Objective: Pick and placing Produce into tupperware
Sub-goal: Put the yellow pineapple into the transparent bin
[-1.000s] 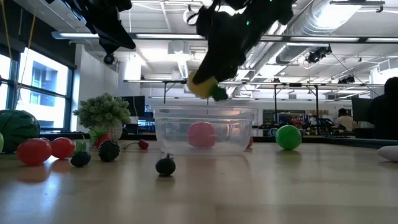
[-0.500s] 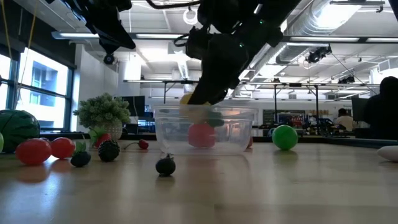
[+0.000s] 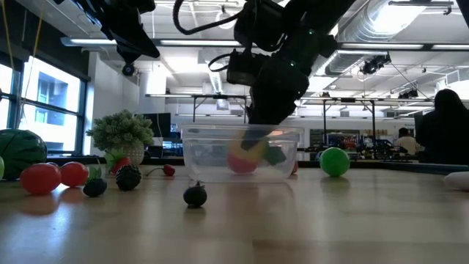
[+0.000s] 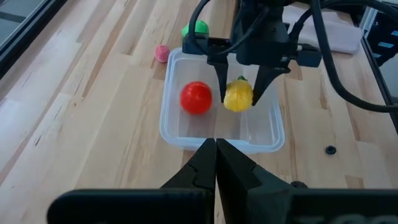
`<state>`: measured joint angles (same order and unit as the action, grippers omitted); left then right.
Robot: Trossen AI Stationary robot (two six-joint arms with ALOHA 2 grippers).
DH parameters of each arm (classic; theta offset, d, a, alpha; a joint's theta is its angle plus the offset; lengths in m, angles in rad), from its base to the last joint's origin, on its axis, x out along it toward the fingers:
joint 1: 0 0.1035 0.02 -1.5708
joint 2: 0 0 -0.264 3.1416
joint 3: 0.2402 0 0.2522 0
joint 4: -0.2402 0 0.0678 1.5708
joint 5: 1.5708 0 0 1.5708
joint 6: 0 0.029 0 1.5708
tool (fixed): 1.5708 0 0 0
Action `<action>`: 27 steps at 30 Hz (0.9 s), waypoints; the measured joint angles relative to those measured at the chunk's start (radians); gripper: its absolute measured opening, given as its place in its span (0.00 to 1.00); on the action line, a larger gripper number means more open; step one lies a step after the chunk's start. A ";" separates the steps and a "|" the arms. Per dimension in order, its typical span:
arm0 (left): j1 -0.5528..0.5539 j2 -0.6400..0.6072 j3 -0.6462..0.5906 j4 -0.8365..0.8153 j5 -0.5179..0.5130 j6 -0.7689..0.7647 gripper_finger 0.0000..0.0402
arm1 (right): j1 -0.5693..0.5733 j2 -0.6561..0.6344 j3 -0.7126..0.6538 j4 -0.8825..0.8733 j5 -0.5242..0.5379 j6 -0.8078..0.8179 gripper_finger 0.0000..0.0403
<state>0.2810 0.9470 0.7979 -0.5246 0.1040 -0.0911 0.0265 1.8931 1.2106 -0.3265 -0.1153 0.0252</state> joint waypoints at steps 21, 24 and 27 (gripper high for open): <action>0.000 0.000 0.000 0.000 0.000 0.000 0.00 | 0.000 0.000 0.000 -0.021 0.085 0.034 0.53; 0.000 0.000 0.000 0.000 0.000 0.000 0.00 | 0.000 0.000 0.000 -0.021 0.085 0.038 0.56; 0.000 0.000 0.000 0.000 0.000 0.000 0.00 | 0.000 0.000 0.000 -0.020 0.086 0.038 0.58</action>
<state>0.2810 0.9470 0.7979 -0.5247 0.1040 -0.0913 0.0261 1.8931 1.2106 -0.3470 -0.0296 0.0631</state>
